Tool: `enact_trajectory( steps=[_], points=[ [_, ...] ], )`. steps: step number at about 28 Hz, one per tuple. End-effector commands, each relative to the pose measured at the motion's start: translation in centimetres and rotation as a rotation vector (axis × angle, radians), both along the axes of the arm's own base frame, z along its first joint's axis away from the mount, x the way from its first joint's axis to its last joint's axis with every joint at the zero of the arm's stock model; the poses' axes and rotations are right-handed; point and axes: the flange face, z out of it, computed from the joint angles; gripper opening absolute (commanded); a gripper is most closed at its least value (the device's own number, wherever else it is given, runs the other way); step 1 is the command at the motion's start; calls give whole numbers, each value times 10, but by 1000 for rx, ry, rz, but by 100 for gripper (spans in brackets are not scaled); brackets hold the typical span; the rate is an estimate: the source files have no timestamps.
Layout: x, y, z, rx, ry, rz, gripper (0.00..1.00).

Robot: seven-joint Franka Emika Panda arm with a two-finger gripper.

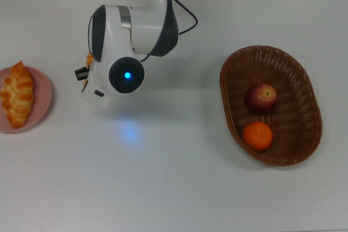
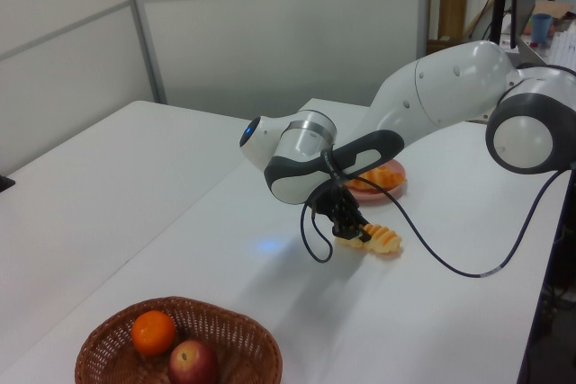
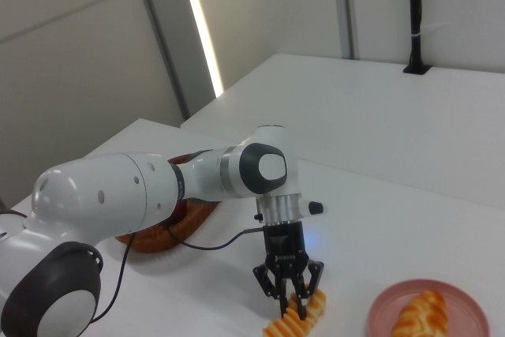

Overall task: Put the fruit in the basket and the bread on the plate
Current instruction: 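Move the gripper to the striped roll and grasp it, then carry the striped roll onto the pink plate and release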

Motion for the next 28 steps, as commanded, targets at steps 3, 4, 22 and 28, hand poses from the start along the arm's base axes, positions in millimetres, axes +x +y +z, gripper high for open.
enact_trajectory(
  steps=[3, 4, 22, 28],
  points=[
    [1, 0, 3, -14, -41, 17, 0],
    [1, -1, 4, -12, -43, 15, 0],
    [13, -185, 133, 59, -487, -276, 0],
    [22, -229, 121, 61, -648, -286, 0]
  ],
)
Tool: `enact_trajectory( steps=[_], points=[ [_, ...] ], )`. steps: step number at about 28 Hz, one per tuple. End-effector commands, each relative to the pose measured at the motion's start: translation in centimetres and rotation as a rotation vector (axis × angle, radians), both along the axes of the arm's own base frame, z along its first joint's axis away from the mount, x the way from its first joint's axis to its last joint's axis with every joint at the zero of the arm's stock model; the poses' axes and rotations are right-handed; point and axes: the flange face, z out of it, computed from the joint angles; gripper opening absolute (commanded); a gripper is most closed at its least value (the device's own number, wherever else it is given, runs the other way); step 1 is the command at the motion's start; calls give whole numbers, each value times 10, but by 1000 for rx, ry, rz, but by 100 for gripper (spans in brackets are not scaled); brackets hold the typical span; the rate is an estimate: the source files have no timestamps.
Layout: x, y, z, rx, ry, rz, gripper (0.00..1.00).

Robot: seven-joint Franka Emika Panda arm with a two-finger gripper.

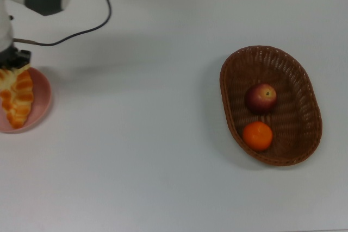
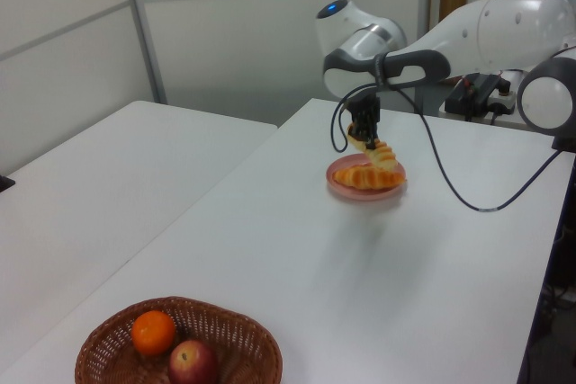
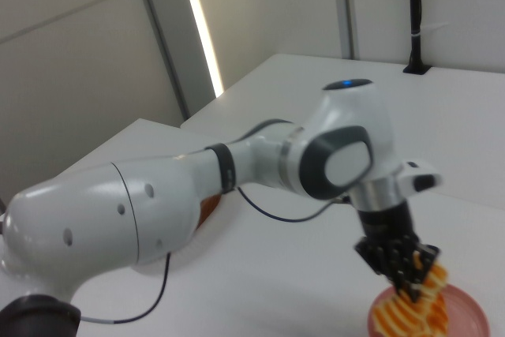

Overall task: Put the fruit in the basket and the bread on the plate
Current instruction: 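Carry the striped roll onto the pink plate and release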

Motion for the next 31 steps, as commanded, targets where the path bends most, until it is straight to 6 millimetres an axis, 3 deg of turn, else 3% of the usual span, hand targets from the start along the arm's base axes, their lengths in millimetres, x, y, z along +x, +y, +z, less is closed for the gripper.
enact_trajectory(
  steps=[1, 6, 8, 10, 11, 12, 13, 23, 26, 31],
  points=[
    [11, -15, -21, 4, -115, -2, 0],
    [14, -16, -40, 3, -116, 14, 0],
    [13, -15, -46, 2, -106, 20, 6],
    [13, -15, -56, -5, -87, 28, 34],
    [14, -15, -57, -14, -82, 33, 59],
    [14, -14, -58, -23, -77, 41, 93],
    [14, -14, -59, -36, -70, 53, 100],
    [13, -15, -50, 6, -100, 22, 100],
    [13, -12, -34, 60, -137, -11, 100],
    [11, 10, 12, 115, -192, -27, 100]
  ],
)
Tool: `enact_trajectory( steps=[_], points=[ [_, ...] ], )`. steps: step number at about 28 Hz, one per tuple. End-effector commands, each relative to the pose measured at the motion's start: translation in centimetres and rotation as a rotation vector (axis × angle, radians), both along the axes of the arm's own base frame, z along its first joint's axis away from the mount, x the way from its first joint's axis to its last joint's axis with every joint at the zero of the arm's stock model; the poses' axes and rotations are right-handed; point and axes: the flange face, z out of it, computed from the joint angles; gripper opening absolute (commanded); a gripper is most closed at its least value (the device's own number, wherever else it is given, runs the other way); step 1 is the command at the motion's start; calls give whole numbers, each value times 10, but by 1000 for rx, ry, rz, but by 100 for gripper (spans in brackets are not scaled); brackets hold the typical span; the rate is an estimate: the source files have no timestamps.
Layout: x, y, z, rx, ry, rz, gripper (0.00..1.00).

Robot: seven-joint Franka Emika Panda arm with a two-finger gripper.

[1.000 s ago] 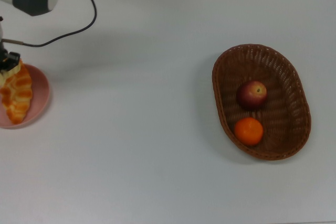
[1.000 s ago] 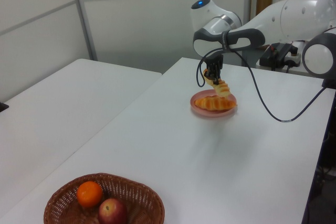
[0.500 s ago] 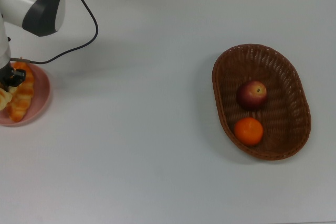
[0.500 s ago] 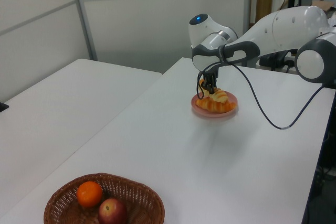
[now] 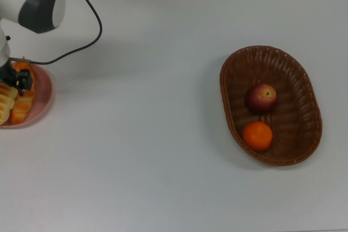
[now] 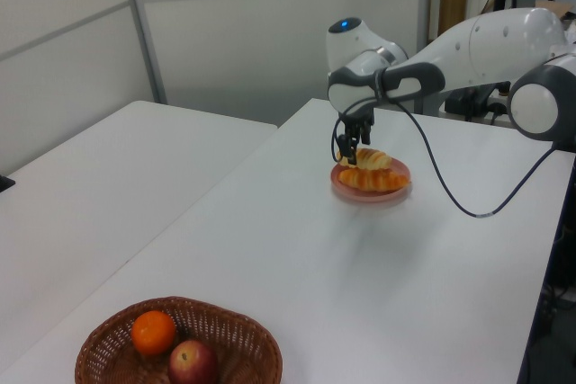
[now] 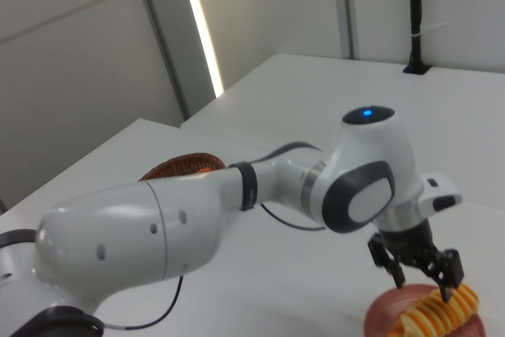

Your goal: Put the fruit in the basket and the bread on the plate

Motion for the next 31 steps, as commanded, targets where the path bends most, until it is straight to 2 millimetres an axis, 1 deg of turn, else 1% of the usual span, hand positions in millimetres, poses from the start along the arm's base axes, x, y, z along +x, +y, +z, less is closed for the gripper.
enact_trajectory(
  steps=[1, 3, 4, 8, 9, 12, 13, 14, 17, 20, 24, 27, 31],
  points=[
    [-10, 26, 50, 48, -40, -13, 100],
    [-13, 34, 61, 59, -29, -13, 100],
    [-17, 44, 76, 66, -22, -10, 100],
    [-22, 79, 107, 97, -10, 14, 100],
    [-27, 97, 122, 103, 5, 31, 100],
    [-38, 116, 136, 115, 57, 44, 100],
    [-40, 125, 138, 123, 76, 52, 100],
    [-44, 140, 144, 142, 98, 65, 100],
    [-49, 159, 152, 162, 117, 85, 100],
    [-55, 172, 152, 189, 168, 95, 100],
    [-58, 181, 150, 203, 193, 105, 100],
    [-57, 181, 149, 227, 190, 101, 100],
    [-58, 173, 149, 231, 188, 98, 100]
  ],
)
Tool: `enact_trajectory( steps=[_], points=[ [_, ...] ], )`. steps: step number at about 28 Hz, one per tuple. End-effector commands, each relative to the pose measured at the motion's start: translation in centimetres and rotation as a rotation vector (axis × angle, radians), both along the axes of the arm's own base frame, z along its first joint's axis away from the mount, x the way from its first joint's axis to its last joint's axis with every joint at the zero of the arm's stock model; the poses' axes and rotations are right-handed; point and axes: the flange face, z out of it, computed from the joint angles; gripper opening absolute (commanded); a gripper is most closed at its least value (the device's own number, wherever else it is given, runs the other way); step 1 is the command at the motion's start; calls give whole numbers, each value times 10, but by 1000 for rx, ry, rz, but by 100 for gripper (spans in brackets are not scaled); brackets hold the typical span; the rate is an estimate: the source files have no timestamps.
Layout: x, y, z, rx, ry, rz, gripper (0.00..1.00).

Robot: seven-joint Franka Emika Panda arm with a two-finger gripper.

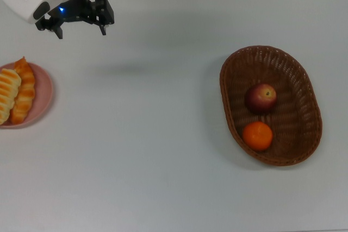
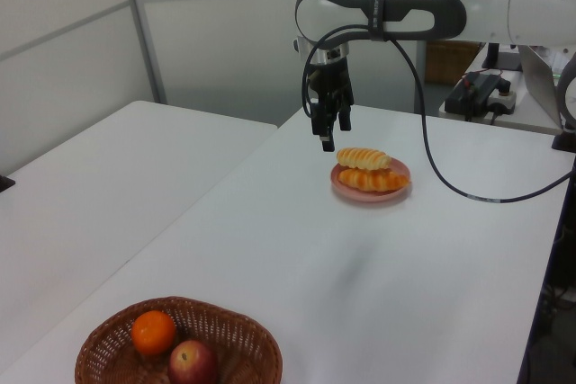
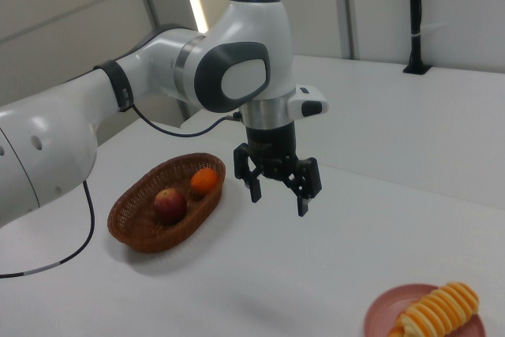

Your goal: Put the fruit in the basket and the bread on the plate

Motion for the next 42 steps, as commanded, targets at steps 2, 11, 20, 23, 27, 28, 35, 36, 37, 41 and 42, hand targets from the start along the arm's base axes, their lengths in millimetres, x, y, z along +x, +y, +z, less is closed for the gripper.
enact_trajectory(
  steps=[2, 11, 20, 23, 27, 28, 35, 36, 37, 41, 42],
  points=[
    [-8, -9, -1, 20, 13, -17, 100],
    [-9, -21, -6, 13, 22, -27, 100],
    [-10, -24, -3, -3, 21, -32, 100],
    [-10, -24, -3, -5, 21, -33, 100],
    [-11, -23, -1, -6, 18, -35, 100],
    [-11, -23, 0, -5, 18, -37, 100],
    [-26, -7, 19, -5, 56, -20, 100],
    [-26, -7, 19, -4, 56, -17, 100],
    [-26, -8, 19, -4, 56, -18, 100],
    [-26, -10, 18, -3, 59, -20, 100],
    [-28, -10, 20, -5, 55, -21, 100]
  ],
)
